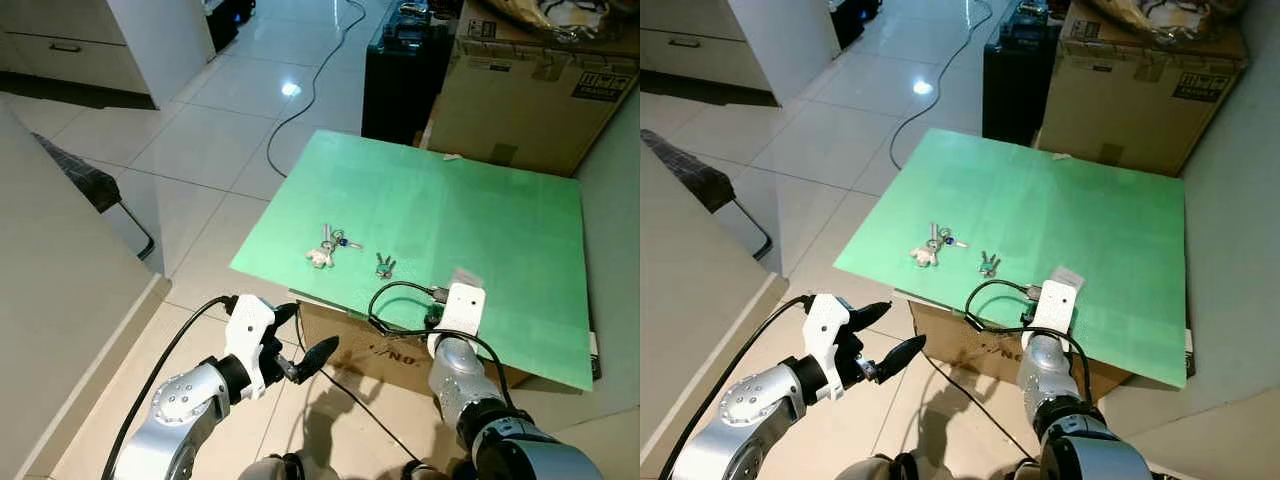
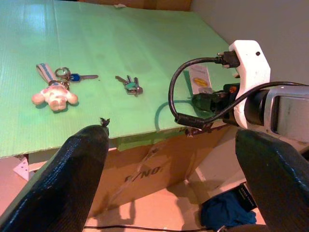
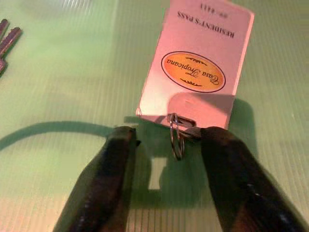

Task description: Hang keys on a hook

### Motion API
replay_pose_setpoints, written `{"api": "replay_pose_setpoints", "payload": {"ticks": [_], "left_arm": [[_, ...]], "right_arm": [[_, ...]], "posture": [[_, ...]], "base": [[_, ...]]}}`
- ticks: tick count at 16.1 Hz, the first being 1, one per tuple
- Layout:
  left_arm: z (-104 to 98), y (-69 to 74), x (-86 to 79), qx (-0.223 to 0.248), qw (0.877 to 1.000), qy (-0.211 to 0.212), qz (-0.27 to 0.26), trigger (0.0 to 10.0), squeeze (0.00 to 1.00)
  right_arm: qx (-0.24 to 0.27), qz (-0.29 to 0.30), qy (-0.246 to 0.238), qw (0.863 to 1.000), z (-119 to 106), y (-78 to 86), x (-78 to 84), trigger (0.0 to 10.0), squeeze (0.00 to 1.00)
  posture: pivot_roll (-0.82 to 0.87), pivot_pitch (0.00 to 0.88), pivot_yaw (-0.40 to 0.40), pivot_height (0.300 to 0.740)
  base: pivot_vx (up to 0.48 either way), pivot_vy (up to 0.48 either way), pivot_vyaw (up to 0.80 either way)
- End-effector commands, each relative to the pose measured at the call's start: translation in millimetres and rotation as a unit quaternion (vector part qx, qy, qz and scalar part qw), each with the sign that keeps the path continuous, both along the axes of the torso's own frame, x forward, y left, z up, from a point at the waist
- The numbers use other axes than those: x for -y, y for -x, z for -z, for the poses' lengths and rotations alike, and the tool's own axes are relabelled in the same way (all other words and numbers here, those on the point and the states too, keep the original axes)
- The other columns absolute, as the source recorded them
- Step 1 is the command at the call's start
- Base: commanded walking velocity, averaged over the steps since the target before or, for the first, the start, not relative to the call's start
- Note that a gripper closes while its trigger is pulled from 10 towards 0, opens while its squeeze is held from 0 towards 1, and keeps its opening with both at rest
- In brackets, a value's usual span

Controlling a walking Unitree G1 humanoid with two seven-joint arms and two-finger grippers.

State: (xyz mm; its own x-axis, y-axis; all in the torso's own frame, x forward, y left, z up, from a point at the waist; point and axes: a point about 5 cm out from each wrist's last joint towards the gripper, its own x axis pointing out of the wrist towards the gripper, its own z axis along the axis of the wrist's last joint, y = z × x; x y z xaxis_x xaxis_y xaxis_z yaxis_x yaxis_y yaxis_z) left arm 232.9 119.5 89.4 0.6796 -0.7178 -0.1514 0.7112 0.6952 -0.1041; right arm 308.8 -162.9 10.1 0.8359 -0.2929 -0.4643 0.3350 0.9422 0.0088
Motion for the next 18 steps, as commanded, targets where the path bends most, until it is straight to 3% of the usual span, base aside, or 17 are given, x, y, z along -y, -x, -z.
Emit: {"api": "replay_pose_setpoints", "payload": {"ticks": [1, 18], "left_arm": [[-0.1, 2.5, 0.1, 0.002, 1.000, -0.001, 0.006, 10.0, 0.00], [1.3, 0.7, 6.3, 0.002, 1.000, 0.006, 0.014, 10.0, 0.00]], "right_arm": [[-0.030, 0.004, -0.011, 0.999, 11.3, 9.4, -3.2, 0.0, 0.00], [-0.009, -0.034, 0.026, 0.999, 1.7, 1.0, 4.3, 0.0, 0.00]], "posture": [[0.07, 0.164, 0.094, 0.740], [0.06, 0.174, 0.095, 0.740]], "base": [[0.000, 0.000, 0.00], [0.000, 0.000, 0.00]]}}
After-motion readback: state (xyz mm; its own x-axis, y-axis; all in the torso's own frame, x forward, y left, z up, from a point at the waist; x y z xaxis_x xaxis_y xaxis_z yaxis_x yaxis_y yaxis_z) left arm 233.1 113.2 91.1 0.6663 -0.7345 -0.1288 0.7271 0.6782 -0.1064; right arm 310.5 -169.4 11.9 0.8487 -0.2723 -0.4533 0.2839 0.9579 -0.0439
